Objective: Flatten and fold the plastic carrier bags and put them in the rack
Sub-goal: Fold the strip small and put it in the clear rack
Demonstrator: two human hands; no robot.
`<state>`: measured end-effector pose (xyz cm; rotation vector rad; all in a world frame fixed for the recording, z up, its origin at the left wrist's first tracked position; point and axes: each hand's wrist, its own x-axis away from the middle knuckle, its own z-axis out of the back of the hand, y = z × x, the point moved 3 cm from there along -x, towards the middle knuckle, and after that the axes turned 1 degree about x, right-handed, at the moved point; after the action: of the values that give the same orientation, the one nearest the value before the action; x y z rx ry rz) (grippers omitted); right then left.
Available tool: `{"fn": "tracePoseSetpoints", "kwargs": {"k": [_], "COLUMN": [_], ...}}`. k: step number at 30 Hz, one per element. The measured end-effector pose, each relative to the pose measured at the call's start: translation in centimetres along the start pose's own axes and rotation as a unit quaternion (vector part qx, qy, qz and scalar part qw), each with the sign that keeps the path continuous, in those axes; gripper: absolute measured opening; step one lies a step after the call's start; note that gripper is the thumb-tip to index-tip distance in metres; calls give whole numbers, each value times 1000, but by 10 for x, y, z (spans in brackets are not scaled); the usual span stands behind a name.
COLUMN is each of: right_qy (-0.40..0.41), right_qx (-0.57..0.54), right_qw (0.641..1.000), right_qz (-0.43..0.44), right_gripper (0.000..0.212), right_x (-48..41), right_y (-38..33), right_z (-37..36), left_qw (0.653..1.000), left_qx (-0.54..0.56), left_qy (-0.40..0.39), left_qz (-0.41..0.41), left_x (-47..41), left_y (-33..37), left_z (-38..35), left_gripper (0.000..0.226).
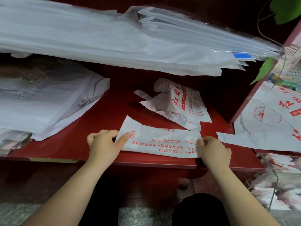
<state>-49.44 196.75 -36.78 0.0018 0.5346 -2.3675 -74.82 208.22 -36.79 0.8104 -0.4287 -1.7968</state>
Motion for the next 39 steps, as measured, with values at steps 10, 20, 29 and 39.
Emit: {"fn": "tracePoseSetpoints", "kwargs": {"k": [10, 20, 29, 39], "right_qy": [4, 38, 160, -183], "right_qx": [46, 98, 102, 84], "right_qw": [999, 994, 971, 943], "right_qz": [-19, 16, 148, 265], "right_gripper": [26, 21, 36, 58], "right_x": [-4, -2, 11, 30], "right_y": [-7, -13, -35, -58], "right_z": [0, -3, -9, -30], "left_qw": [988, 948, 926, 925], "left_qx": [-154, -197, -239, -250], "left_qy": [-2, -174, -277, -272], "left_qz": [30, -180, -97, -91], "left_x": [1, 4, 3, 1], "left_y": [4, 49, 40, 29], "left_z": [-6, -39, -54, -46], "left_gripper": [24, 50, 54, 55]}}
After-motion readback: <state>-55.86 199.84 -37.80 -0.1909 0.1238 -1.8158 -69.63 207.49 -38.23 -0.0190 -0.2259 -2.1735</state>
